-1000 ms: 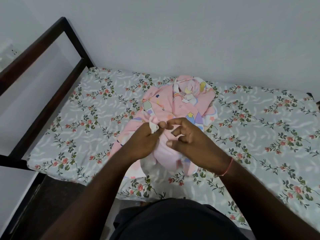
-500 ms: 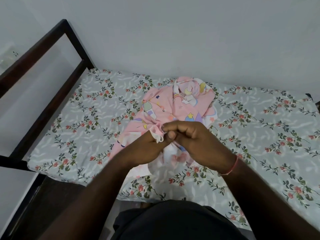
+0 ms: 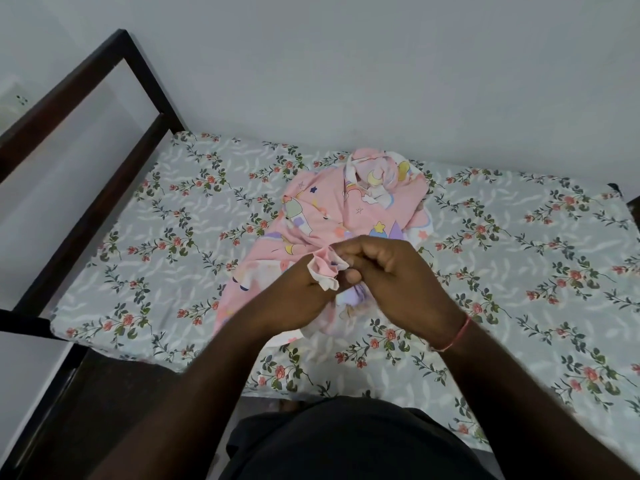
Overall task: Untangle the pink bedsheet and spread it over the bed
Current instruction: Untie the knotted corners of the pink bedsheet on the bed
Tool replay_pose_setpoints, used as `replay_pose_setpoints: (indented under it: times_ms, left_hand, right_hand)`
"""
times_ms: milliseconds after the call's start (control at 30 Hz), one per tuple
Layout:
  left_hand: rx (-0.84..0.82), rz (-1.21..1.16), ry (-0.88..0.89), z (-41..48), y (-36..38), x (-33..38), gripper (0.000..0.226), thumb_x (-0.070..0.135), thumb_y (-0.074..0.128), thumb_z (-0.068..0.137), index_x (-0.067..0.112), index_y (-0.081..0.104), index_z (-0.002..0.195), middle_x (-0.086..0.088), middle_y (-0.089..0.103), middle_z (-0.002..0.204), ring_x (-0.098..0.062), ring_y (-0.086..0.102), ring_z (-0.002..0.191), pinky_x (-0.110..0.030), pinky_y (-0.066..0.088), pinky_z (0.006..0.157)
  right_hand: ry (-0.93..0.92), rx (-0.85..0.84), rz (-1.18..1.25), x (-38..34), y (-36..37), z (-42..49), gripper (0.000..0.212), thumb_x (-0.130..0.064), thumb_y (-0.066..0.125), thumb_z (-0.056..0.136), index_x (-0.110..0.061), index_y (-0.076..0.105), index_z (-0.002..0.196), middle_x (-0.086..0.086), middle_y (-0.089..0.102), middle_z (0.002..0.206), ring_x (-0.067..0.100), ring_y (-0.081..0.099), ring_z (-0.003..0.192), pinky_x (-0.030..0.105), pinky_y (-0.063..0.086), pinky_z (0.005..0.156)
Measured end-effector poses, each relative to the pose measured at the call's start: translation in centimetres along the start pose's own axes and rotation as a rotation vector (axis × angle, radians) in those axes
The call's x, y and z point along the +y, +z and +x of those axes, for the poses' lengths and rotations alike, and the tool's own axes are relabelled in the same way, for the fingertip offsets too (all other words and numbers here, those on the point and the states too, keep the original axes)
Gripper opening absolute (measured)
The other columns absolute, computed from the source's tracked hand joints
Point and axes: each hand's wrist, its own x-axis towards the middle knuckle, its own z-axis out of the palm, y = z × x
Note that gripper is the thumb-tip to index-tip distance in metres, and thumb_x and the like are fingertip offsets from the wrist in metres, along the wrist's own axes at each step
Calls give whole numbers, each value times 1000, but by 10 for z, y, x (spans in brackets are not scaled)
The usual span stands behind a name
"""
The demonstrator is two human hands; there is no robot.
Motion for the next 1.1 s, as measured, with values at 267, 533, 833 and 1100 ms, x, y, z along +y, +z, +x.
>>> replay_pose_setpoints:
  times_ms: [267,533,833,1100]
  left_hand:
    - [317,369,-147,1,-27,-11,26,8,40,80,-7,60,75,12,50,53,2,43,49,-8,30,48]
    - [287,291,-58,-4,0,-13,30,-3,41,78,5,66,92,20,65,72,19,51,68,1,34,65]
    - [405,357,-41,-3,-30,-14,29,12,45,91,19,69,106,14,70,103,0,63,99,-12,45,83]
    - [299,120,-115,-6,4,-24,25,16,44,85,32,63,93,22,54,70,5,44,64,-10,35,62]
  right_hand:
    - [139,51,40,9,-5,-2,8,-14,68,86,-12,62,91,-1,60,62,9,52,56,26,43,57]
    - [92,504,-48,11,-8,15,24,-22,72,82,-6,61,70,9,62,63,9,50,55,24,42,57]
    - [100,-76,-56,13,-30,8,15,-19,65,89,-12,62,76,1,59,59,7,47,55,22,37,55]
    - [108,382,144,4,7,4,12,-11,62,89,-6,65,79,13,68,70,15,58,60,33,48,61]
